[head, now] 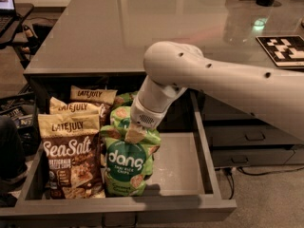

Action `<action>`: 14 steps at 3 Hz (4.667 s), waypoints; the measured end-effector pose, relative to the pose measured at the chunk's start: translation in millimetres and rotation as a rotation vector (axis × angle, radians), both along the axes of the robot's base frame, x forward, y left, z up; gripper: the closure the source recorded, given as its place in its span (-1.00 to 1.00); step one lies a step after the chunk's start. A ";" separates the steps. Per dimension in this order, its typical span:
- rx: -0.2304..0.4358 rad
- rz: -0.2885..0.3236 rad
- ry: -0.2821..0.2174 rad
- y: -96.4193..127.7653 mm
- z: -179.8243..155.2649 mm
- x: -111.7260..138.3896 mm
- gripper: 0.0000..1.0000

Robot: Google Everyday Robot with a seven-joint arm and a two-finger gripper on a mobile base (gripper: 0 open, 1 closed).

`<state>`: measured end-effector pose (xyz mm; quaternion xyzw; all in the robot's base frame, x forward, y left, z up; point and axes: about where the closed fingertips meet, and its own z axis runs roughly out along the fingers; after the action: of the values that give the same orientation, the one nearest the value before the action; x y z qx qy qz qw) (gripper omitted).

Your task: Pick green rice chip bag from top drawer and place on counter

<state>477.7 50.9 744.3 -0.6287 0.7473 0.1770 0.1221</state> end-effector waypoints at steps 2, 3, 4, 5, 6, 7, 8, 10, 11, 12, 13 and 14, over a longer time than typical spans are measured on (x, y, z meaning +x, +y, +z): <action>0.039 -0.071 -0.058 -23.5 58.0 -6.8 1.00; 0.056 -0.065 -0.084 -28.2 83.7 -9.1 1.00; 0.032 -0.017 -0.137 -37.4 136.5 1.4 1.00; 0.034 -0.015 -0.143 -37.6 139.0 1.2 1.00; 0.037 -0.011 -0.212 -38.5 175.9 5.2 1.00; -0.006 0.016 -0.313 -28.7 239.9 39.1 1.00; 0.001 0.019 -0.327 -26.3 247.3 38.3 1.00; 0.038 0.033 -0.339 -19.6 251.7 63.1 1.00; 0.055 0.059 -0.343 -13.7 258.4 96.2 1.00; 0.045 0.120 -0.394 5.9 288.9 139.9 1.00; 0.046 0.120 -0.395 6.7 288.7 140.5 1.00; 0.069 0.128 -0.407 9.6 288.0 160.8 1.00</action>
Offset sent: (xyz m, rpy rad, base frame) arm -0.0087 -0.0360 0.0889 0.0518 -0.0966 -0.1014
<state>638.6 60.5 1032.3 -0.6932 0.6593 0.0791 0.2804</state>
